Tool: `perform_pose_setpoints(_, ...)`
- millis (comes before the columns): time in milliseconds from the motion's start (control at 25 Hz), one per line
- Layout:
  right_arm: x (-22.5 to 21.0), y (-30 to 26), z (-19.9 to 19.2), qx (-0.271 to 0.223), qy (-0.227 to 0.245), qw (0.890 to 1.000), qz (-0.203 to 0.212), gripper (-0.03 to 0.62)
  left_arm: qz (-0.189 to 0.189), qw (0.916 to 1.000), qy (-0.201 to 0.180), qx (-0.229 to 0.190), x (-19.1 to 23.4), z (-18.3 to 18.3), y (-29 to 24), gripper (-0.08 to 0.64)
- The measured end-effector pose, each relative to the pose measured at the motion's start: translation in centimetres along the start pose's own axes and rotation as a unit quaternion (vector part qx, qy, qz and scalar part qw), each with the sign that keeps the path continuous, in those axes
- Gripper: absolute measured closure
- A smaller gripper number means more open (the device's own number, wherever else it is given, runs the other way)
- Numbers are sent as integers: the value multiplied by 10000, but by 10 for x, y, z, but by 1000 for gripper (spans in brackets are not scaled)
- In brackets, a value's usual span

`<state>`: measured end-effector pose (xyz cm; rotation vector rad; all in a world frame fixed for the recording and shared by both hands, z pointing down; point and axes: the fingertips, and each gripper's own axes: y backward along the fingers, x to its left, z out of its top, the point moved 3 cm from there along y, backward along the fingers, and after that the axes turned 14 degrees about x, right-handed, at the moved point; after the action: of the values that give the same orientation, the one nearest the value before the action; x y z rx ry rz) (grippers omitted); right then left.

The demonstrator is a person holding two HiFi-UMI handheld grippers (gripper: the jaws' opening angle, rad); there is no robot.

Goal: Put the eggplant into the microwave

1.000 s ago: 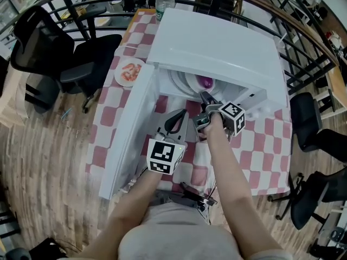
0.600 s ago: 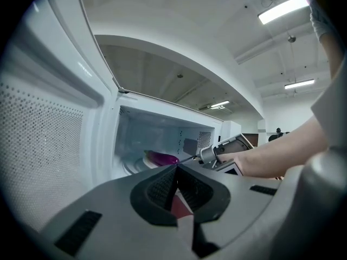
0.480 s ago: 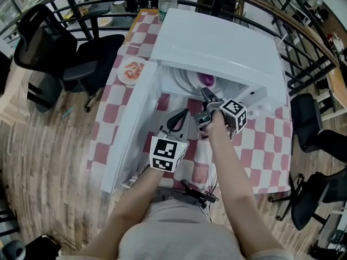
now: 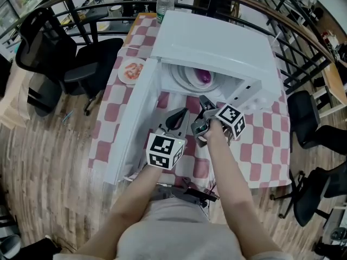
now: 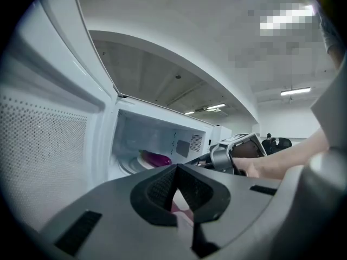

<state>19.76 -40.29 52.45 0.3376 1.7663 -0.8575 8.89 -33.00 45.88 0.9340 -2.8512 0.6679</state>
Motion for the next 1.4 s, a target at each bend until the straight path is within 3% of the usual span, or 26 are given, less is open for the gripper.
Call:
perform_pose_setpoints(80,9,8,-4,-104,369,9992,79,528,-76,10000,-2,-32,-3,0,4,555)
perform_pose_setpoints(360,35,33,-21,-321,847,9929,766,567,-221,9995,-213,-82,-17,-1,15,555)
perform_pose_setpoints(600,48,60,-38,-671,1700,9806,703,566,-295,9992,-180,-176,-20,-2,26,555)
perform_pose_setpoints(760,57,81,-54,-1001,2427,9634,542,568,-350,9989,-273,-151,-26,-3,34,555)
perform_pose_setpoints(920,59,94,-68,-1168,3241,9388,2,568,-374,9987,-313,-136,-31,-5,38,555)
perform_pose_setpoints(1200,55,115,-88,-1330,3962,9075,-415,568,-447,9974,-550,-102,-46,-11,44,555)
perform_pose_setpoints(1400,59,130,-103,-1536,4642,8702,-607,569,-472,9970,-608,-71,-51,-16,50,555)
